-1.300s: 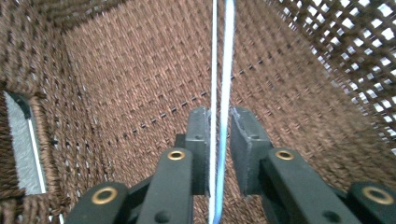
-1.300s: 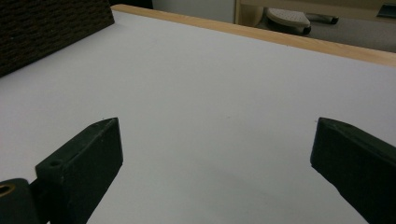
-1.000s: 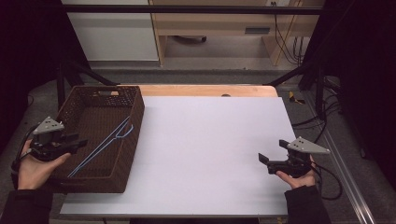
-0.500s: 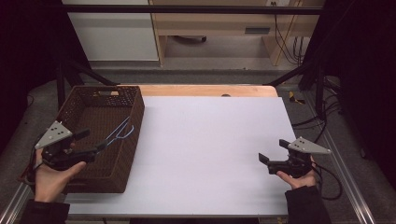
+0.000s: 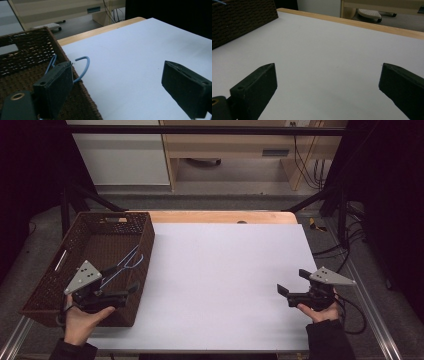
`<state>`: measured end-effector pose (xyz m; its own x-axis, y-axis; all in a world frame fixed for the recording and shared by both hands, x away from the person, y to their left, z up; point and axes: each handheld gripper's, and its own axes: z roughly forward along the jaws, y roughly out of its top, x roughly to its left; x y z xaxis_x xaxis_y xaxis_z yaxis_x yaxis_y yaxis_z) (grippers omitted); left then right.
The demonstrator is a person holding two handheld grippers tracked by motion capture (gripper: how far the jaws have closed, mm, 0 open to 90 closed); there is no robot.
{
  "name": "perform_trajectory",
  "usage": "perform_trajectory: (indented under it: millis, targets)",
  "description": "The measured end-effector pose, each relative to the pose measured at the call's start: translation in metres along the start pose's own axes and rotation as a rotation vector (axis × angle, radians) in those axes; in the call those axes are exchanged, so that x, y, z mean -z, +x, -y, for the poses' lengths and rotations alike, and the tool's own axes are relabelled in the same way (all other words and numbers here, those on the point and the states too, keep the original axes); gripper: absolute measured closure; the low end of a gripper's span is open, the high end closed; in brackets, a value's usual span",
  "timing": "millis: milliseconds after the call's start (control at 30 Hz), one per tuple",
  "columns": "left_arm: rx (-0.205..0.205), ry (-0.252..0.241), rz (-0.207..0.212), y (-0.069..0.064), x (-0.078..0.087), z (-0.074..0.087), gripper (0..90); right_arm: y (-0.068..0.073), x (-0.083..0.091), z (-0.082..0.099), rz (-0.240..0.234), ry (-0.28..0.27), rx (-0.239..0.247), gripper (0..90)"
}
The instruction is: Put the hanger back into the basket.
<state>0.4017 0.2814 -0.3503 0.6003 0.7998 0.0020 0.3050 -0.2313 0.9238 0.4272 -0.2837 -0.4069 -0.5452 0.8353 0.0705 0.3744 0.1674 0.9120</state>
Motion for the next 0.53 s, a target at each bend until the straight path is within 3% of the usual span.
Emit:
perform_trajectory:
  millis: [233, 533]
  targets:
    - [-0.009, 0.011, 0.032, -0.009, -0.013, 0.01, 7.6, 0.0, 0.002, 0.0, -0.005, -0.009, -0.009, 2.4]
    - [-0.02, 0.02, 0.04, -0.016, -0.02, 0.015, 6.3, -0.001, 0.002, 0.001, -0.004, -0.014, -0.016, 2.4]
